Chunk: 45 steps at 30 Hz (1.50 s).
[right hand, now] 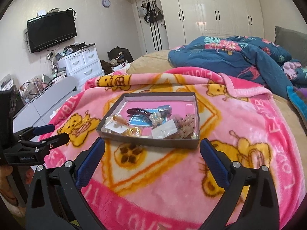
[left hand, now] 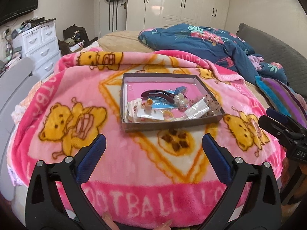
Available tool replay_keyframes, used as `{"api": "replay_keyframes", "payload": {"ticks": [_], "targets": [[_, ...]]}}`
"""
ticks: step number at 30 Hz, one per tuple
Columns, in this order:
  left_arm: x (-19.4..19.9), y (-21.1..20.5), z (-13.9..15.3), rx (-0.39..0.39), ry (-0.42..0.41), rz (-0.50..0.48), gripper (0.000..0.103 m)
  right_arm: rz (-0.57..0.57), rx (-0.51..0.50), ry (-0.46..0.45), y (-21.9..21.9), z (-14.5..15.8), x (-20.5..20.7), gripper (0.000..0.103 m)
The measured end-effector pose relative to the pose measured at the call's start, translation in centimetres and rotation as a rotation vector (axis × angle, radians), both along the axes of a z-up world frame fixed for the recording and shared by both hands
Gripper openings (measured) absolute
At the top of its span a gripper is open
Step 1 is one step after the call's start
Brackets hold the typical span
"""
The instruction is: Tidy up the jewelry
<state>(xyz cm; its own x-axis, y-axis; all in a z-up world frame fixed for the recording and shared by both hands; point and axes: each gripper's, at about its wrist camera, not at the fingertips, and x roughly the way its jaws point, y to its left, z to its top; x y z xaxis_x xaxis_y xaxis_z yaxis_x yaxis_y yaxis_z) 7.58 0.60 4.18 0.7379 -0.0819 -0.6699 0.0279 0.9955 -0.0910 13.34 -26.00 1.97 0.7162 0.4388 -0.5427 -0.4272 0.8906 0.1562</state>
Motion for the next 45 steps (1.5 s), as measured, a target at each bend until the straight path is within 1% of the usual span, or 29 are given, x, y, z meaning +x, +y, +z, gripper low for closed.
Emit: {"api": "replay_keyframes", "payload": {"ticks": [4, 9, 12, 16, 21, 29, 34, 45], "targets": [[-0.3, -0.3, -1.0, -0.01, 0.004, -0.001, 0.094, -0.014, 0.002, 0.01, 0.0, -1.0, -0.5, 0.098], [-0.7, -0.6, -2.5, 0.014, 0.015, 0.003, 0.094, -0.036, 0.01, 0.029, -0.1, -2.7, -1.0, 0.099], [-0.7, -0.4, -3.6, -0.008, 0.033, 0.004, 0.094, -0.056, 0.002, 0.03, -0.2, -3.7, -1.1, 0.099], [-0.6, -0.3, -4.5, -0.011, 0.037, 0.011, 0.094, -0.066, 0.003, 0.05, -0.1, -4.8, -0.9, 0.099], [-0.5, 0.0, -5.0, -0.031, 0.03, 0.011, 0.094, -0.085, 0.01, 0.028, 0.0, -5.5, -0.7, 0.099], [-0.2, 0.5, -5.8, -0.031, 0.036, 0.028, 0.094, -0.108, -0.004, 0.007, 0.4, -6.7, -0.2, 0.099], [-0.3, 0.8, -5.9, -0.032, 0.036, 0.031, 0.094, -0.103, -0.016, 0.024, 0.7, -7.3, -0.1, 0.099], [-0.5, 0.9, -5.7, -0.038, 0.033, 0.028, 0.094, -0.092, -0.013, 0.038, 0.8, -7.1, -0.5, 0.099]]}}
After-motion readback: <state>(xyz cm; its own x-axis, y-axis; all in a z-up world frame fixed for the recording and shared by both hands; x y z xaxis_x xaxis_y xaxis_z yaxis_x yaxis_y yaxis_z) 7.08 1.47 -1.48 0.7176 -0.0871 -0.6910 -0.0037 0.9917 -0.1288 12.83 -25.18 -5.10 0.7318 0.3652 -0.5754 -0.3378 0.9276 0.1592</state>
